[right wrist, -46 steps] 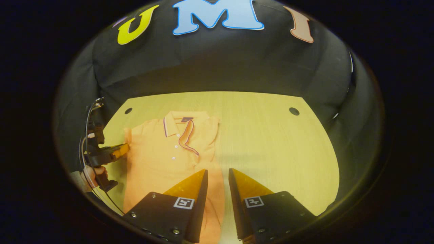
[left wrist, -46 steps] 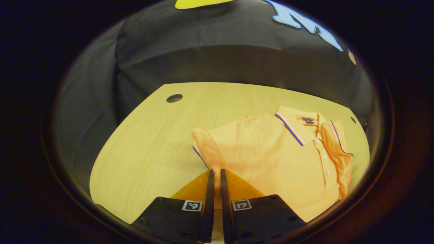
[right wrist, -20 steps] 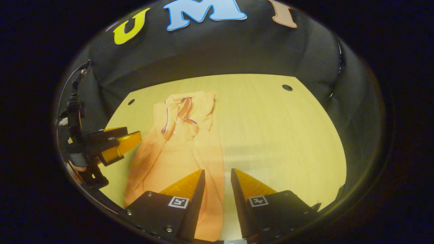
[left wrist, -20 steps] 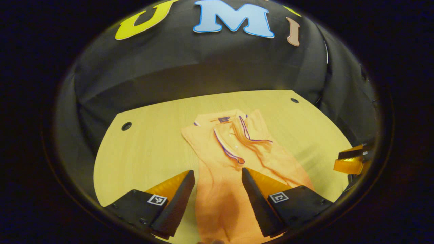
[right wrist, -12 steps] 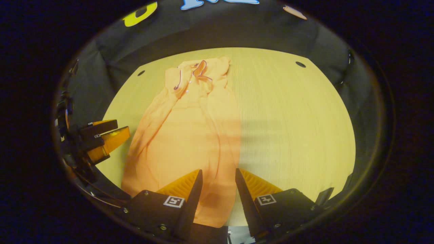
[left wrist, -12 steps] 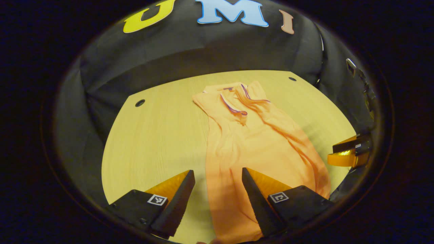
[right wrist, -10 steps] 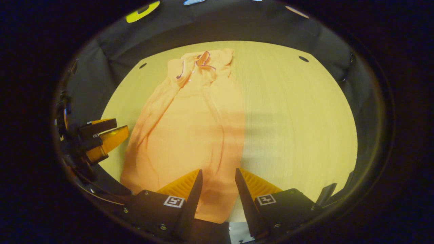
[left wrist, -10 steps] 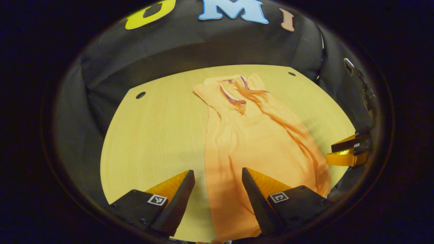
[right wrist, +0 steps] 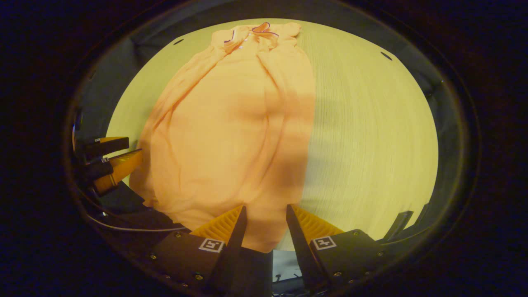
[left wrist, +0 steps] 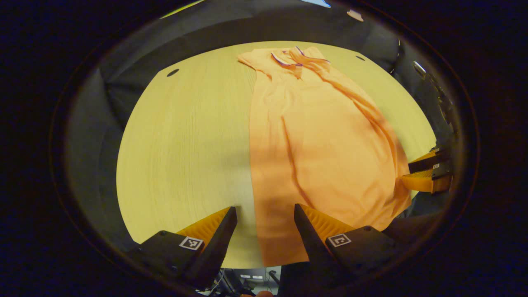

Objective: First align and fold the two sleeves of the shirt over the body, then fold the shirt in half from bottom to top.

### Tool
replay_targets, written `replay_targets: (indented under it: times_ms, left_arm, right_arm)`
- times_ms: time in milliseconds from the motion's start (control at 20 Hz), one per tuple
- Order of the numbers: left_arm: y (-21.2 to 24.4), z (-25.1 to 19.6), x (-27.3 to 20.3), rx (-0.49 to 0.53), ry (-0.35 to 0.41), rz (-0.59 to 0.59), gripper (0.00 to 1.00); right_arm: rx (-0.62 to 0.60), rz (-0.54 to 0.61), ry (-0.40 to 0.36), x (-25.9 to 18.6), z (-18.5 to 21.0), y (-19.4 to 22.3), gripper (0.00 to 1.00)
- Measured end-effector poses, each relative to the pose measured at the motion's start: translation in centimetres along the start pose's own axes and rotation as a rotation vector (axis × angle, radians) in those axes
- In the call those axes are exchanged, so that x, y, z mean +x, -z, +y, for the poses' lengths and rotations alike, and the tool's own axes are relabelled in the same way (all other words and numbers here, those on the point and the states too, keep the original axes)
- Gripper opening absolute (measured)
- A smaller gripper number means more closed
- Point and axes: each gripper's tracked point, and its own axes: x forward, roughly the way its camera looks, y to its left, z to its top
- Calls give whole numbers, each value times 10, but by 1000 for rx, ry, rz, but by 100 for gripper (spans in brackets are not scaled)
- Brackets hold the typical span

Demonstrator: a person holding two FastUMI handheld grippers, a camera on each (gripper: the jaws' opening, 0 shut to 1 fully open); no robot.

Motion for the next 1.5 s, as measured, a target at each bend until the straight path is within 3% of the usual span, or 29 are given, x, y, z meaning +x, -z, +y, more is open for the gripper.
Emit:
replay_targets:
  times_ms: [100,150,550,800,1000,1150,1200,1250,1300,1450,1500]
  left_arm:
    - [12,3,-1,8,-5,51,94]
    - [15,5,-2,14,-10,68,94]
    - [12,-2,5,51,-2,138,88]
    - [12,-1,7,-42,34,170,87]
    - [10,-3,9,-30,34,201,87]
    - [5,-5,11,-40,40,196,76]
    - [3,-7,11,-30,40,189,67]
    - [1,-10,9,-8,47,188,58]
    - [-3,-12,9,12,53,177,53]
    - [-15,-9,5,17,52,177,11]
    - [-22,-7,3,2,59,172,12]
  right_arm:
    - [-10,28,19,5,-2,5,59]
    - [-16,41,30,7,-3,7,65]
    - [-42,117,99,12,-4,9,67]
    - [-11,143,93,12,-3,7,71]
    - [-4,135,93,13,-3,7,71]
    - [-2,151,88,13,-3,5,70]
    - [13,137,87,13,-3,2,70]
    - [29,135,86,14,-2,1,58]
    - [36,132,84,15,-1,-1,38]
    - [41,143,78,12,-3,-2,33]
    - [65,149,76,11,0,-2,4]
